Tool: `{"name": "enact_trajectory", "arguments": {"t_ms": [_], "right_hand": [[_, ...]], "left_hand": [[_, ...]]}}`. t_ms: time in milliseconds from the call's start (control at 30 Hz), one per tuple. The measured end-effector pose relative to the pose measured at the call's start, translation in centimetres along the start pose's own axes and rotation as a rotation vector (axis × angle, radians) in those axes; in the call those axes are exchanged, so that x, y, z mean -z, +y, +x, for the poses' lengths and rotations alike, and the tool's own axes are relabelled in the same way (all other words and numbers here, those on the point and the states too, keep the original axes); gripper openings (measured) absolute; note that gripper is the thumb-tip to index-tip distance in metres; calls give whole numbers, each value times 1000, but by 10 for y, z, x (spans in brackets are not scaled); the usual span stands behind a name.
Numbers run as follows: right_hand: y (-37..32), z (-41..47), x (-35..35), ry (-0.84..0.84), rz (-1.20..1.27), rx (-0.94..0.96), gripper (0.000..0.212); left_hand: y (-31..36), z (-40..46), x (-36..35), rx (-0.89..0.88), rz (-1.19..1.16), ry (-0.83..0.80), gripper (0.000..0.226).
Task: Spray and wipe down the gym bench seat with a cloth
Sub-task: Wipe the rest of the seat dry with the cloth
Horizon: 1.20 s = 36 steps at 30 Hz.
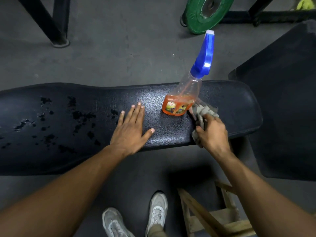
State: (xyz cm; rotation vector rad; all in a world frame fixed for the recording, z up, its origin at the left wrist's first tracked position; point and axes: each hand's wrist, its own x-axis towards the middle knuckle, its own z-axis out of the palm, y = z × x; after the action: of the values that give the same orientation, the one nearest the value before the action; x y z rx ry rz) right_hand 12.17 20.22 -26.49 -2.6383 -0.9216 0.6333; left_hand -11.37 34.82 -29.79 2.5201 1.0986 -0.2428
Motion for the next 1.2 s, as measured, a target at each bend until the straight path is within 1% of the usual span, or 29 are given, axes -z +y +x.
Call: {"name": "enact_trajectory", "arguments": {"t_ms": [133,167,233,267,333,400,500,633,700,767,800,833,900,933,1000,1033,1100,1200], "right_hand": [[2,-30,-2,-20,92,-108,35],[0,-40,-5,-29,120,-126,32],[-8,-61,-12,-74,220,-137,15],[-14,-72,-15,-93,277,-117,9],[-29,-88,-21,-74,356,-60,16],[-48,-96,-29,-31,433,-15,19],[-80,-98,-41,12,489,59,17],[-119,-93,-47,81,522,204,27],[-135,-87,-51,137,472,255,21],[-149,-81,-58,180,363,299,16],[-154,-79,-63,164,282,300,10],[-159,-76,-71,135,156,301,10],[-165,-76,-88,61,-154,344,35],[-167,-78,-96,28,-252,389,47],[-168,-81,-112,-40,-340,502,66],[-167,-80,-118,-68,-359,535,72],[-166,-74,-127,-107,-379,539,76],[-176,-65,-136,-118,-305,527,75]], "left_hand": [[-3,-7,2,11,-19,6,89],[-5,-9,3,14,-26,12,89],[-10,-16,4,24,-44,21,89],[-13,-20,4,31,-48,22,89],[-21,-30,4,59,-48,27,89],[-33,-41,4,100,-54,42,89],[-55,-60,7,158,-64,51,89],[-88,-86,11,215,-55,57,88],[-103,-97,13,240,-55,65,88],[-116,-106,15,266,-57,68,88],[-122,-110,16,277,-58,72,88],[-129,-114,17,288,-57,75,89],[-142,-121,19,309,-55,79,89],[-148,-124,19,319,-56,82,89],[-160,-130,20,333,-63,92,90],[-166,-133,20,337,-64,95,90],[-179,-139,20,344,-65,101,89],[-203,-146,21,368,-51,127,90]]}}
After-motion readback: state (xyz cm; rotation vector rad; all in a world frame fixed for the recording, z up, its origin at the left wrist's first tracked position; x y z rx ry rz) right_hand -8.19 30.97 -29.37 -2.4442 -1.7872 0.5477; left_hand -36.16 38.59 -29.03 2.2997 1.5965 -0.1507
